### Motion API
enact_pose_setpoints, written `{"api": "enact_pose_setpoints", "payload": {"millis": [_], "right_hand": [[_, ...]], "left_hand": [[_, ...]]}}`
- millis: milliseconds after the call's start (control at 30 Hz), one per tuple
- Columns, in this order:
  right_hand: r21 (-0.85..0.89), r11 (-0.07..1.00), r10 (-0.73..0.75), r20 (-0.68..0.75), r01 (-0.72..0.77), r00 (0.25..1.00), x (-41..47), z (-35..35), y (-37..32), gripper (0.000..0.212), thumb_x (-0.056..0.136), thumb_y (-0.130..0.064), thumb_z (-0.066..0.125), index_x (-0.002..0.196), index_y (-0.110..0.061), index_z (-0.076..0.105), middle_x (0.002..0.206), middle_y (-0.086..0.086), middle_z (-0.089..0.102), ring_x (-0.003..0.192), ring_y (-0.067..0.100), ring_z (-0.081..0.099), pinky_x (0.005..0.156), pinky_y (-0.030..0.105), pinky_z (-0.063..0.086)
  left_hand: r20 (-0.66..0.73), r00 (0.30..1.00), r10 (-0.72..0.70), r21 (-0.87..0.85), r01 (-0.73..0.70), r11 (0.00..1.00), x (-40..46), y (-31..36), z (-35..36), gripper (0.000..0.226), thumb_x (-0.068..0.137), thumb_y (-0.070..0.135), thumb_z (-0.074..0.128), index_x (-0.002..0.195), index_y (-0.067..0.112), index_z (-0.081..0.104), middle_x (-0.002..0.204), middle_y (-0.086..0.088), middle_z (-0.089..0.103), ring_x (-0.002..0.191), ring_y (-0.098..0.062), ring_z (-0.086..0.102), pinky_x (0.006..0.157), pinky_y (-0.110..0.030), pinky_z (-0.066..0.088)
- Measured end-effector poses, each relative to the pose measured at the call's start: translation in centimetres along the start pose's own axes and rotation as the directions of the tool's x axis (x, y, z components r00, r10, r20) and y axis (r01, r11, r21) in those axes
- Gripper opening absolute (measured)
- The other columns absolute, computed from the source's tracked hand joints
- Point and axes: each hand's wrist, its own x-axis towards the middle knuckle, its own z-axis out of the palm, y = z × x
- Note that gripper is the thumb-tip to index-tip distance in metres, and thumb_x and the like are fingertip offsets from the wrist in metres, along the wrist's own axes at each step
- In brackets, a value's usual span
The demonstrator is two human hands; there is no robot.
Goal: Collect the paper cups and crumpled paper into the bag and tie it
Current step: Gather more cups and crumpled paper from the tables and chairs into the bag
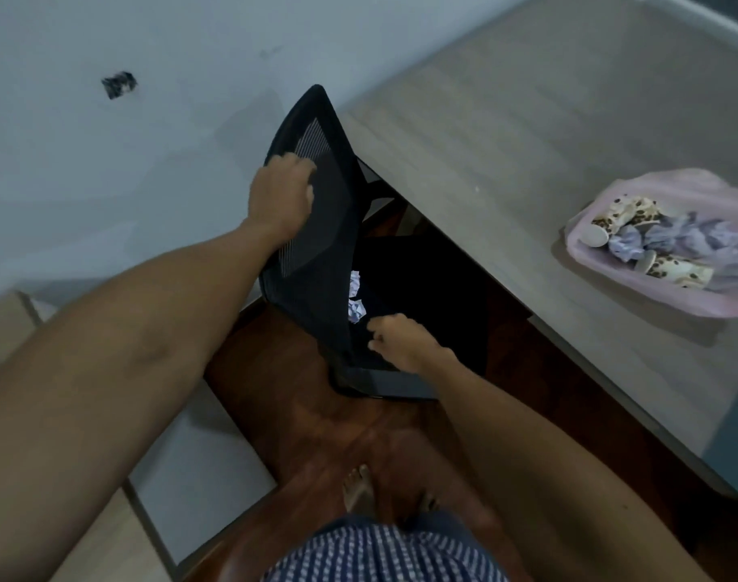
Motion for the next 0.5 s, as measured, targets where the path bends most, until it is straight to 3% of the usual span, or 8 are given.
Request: {"api": "enact_pose_setpoints", "payload": {"millis": [100,200,300,433,500], "right_hand": [[0.000,0.993,0.115,-0.010,-0.115,0.993,-1.7,-1.7,3.4,0.011,0.101,-0.024,0.054,0.106,-0.017,0.061,0.104,0.012,0.065,0.092,0.034,0.066,0.081,0.046,0.057],[0.023,0.984,0.175,-0.047,-0.174,0.983,-2.7,-3.5,6.5,0.033,0.104,-0.023,0.052,0.135,-0.012,0.056,0.120,0.013,0.061,0.100,0.034,0.063,0.086,0.046,0.056],[0.024,0.985,0.171,-0.061,-0.170,0.983,-3.0,-4.7,9.1,0.032,0.105,-0.021,0.051,0.135,-0.009,0.055,0.109,0.012,0.062,0.087,0.031,0.063,0.075,0.043,0.055],[0.031,0.991,0.130,-0.059,-0.128,0.990,-1.6,-5.4,11.4,0.026,0.106,-0.021,0.050,0.128,-0.008,0.056,0.082,-0.001,0.051,0.065,0.019,0.050,0.062,0.034,0.040],[0.037,0.993,0.112,-0.035,-0.111,0.993,-0.3,-5.8,12.1,0.031,0.107,-0.022,0.049,0.134,-0.009,0.055,0.092,0.005,0.057,0.067,0.019,0.050,0.064,0.034,0.040]], "left_hand": [[0.055,0.996,-0.065,-0.159,0.073,0.985,-2.8,2.6,0.8,0.026,0.096,0.014,0.057,0.120,0.007,0.063,0.116,-0.017,0.062,0.107,-0.036,0.059,0.085,-0.049,0.052],[0.100,0.991,-0.090,-0.216,0.110,0.970,-5.0,4.7,1.9,0.025,0.097,0.017,0.059,0.121,0.010,0.061,0.116,-0.013,0.061,0.106,-0.032,0.060,0.085,-0.046,0.053],[0.144,0.982,-0.126,-0.214,0.155,0.964,-6.4,6.4,3.4,0.028,0.098,0.020,0.060,0.124,0.012,0.060,0.117,-0.012,0.061,0.106,-0.030,0.061,0.085,-0.045,0.052],[0.213,0.948,-0.236,-0.232,0.284,0.930,-7.4,8.4,6.0,0.034,0.096,0.022,0.061,0.129,0.014,0.059,0.120,-0.009,0.063,0.109,-0.030,0.062,0.086,-0.044,0.052],[0.247,0.923,-0.295,-0.247,0.355,0.902,-7.8,9.2,7.5,0.036,0.096,0.023,0.061,0.131,0.015,0.059,0.122,-0.009,0.063,0.110,-0.030,0.063,0.088,-0.045,0.053]]}}
